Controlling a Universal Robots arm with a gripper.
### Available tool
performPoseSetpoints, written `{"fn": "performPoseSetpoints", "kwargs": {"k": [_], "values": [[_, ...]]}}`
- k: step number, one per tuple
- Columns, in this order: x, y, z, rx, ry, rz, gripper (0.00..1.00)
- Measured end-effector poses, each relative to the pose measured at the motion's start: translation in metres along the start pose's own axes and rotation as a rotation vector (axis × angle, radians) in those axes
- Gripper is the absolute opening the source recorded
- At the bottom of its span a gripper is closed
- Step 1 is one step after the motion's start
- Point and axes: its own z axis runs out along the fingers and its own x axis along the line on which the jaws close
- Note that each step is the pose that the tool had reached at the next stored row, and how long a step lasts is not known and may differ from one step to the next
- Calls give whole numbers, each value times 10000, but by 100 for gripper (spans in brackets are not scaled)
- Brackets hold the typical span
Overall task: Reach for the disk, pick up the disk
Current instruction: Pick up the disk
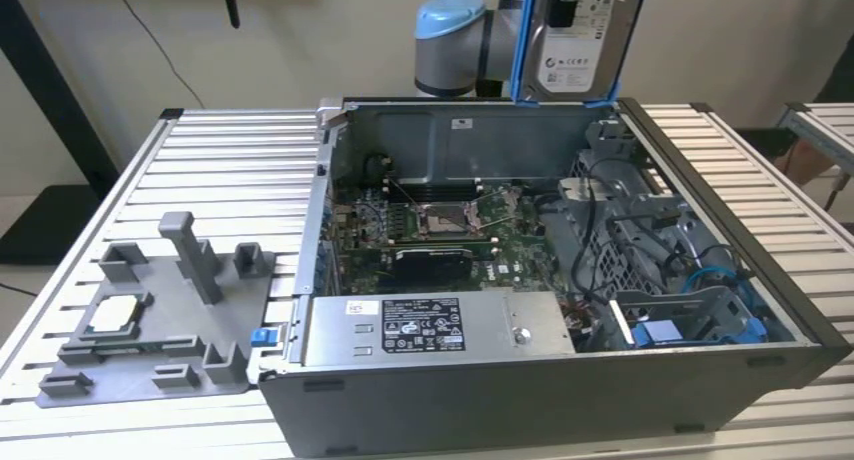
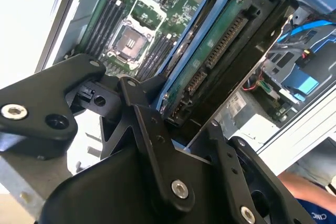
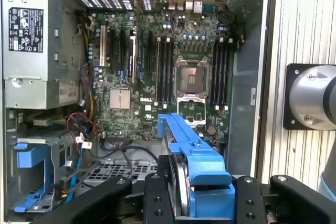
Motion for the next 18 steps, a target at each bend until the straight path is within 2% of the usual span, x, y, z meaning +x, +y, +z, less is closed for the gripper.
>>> {"fn": "performPoseSetpoints", "kwargs": {"k": [18], "values": [[5,-318,-1,0,0,0,0]]}}
